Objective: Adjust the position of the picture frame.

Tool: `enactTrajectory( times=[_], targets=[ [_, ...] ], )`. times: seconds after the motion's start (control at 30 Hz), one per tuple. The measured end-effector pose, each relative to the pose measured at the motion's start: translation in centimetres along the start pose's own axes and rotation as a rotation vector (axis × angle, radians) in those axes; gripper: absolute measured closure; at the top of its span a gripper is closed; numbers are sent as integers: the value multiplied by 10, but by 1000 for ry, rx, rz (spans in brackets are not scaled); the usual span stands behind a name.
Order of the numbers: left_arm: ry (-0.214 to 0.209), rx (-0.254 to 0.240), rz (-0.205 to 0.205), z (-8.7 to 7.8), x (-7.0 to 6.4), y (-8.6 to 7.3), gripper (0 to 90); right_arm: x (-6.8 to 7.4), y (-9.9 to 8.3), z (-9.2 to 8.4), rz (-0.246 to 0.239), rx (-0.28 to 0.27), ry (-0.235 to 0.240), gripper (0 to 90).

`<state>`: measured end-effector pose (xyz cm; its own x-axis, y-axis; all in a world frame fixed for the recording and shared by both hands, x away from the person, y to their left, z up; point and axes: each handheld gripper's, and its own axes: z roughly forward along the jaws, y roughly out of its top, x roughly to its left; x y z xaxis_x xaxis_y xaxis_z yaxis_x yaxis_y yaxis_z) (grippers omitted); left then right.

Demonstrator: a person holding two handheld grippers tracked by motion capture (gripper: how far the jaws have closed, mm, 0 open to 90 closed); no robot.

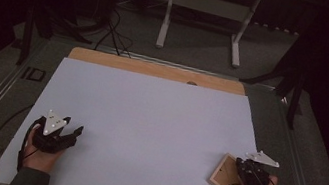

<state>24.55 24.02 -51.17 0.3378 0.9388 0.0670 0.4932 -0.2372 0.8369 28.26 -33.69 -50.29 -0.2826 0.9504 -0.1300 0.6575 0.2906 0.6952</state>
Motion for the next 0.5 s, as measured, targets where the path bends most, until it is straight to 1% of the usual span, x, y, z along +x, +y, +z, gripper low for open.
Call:
enactTrajectory(
  times=[0.07, 0.1, 0.4, 0.43, 0.5],
  targets=[
    [0, 1, 0, 0, 0, 0, 445, 3, 2, 2, -9, -2, 0, 900],
    [1, 1, 2, 0, 0, 0, 445, 6, 6, 5, -22, 0, 3, 900],
    [4, -1, 2, 0, 0, 0, 445, 17, 19, 16, -65, 5, 23, 900],
    [4, 0, 2, 0, 0, 0, 445, 22, 24, 20, -85, 5, 23, 900],
    [4, 1, 4, 0, 0, 0, 445, 25, 28, 23, -97, 6, 26, 900]
  ],
)
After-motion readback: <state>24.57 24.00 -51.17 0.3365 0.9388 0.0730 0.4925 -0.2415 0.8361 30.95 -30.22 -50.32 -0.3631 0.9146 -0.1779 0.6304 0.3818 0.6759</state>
